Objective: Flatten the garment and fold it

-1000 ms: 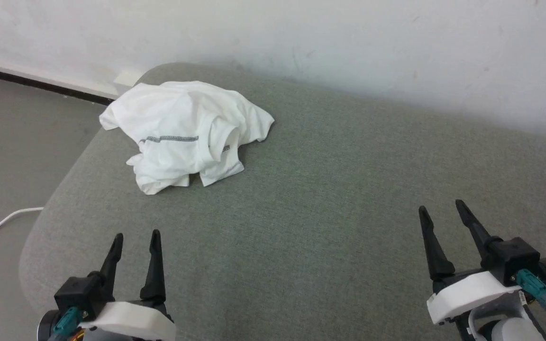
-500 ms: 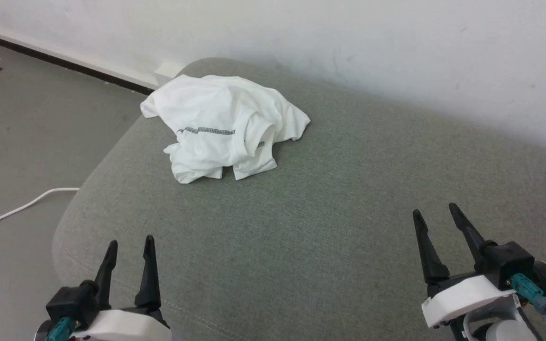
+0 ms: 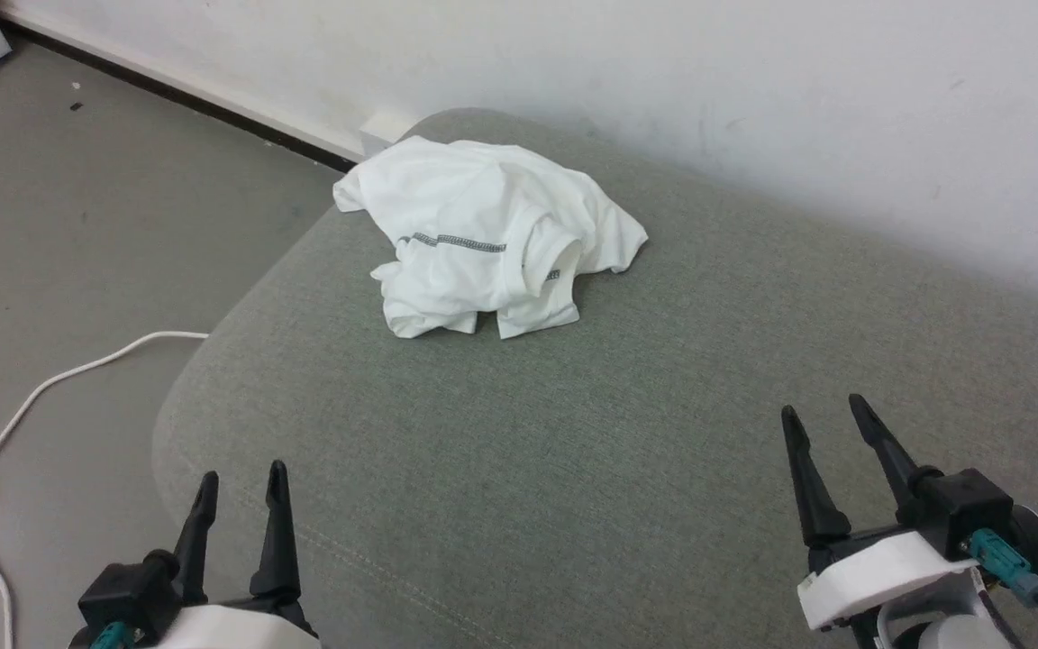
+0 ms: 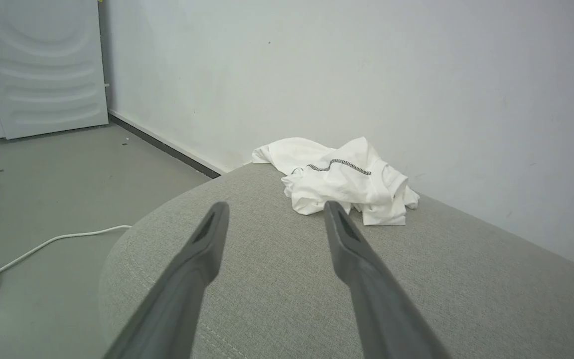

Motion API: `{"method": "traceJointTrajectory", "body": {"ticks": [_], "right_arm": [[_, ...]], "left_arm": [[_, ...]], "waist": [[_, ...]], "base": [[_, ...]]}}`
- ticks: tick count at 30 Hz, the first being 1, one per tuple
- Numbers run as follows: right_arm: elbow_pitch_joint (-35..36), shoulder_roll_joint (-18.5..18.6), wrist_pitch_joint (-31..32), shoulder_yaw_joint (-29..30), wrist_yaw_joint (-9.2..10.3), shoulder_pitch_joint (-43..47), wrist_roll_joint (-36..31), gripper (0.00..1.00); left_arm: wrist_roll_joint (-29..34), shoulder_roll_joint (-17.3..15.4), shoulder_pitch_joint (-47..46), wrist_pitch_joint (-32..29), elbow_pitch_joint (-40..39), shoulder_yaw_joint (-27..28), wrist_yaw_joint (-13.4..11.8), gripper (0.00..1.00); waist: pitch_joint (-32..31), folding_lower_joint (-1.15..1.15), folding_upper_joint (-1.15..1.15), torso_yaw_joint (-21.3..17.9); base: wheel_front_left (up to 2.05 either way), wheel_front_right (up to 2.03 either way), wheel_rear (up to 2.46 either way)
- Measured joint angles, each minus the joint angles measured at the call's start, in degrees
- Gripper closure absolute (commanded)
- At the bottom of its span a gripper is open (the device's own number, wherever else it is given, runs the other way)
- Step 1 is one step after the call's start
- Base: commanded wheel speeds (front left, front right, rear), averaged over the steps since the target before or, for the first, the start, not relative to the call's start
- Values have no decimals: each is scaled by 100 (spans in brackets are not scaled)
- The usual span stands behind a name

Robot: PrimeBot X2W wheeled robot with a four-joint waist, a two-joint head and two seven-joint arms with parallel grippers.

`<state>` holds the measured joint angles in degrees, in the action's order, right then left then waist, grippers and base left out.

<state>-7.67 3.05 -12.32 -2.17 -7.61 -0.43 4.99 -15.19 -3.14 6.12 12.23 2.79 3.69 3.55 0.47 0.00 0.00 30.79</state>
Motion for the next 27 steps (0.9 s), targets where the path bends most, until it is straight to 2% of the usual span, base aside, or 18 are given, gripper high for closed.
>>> {"method": "traceJointTrajectory", "body": {"ticks": [19, 27], "right_arm": [[-110, -1, -213, -48, 0, 76, 127, 0], [-109, -3, -236, -44, 0, 77, 157, 0]], "left_arm": [[-337, 3, 197, 240, 36, 157, 103, 0], [-336, 3, 199, 249, 27, 192, 144, 0]], "waist": [[-111, 0, 0, 453], [-130, 0, 0, 436]], "base": [[0, 0, 0], [0, 0, 0]]}}
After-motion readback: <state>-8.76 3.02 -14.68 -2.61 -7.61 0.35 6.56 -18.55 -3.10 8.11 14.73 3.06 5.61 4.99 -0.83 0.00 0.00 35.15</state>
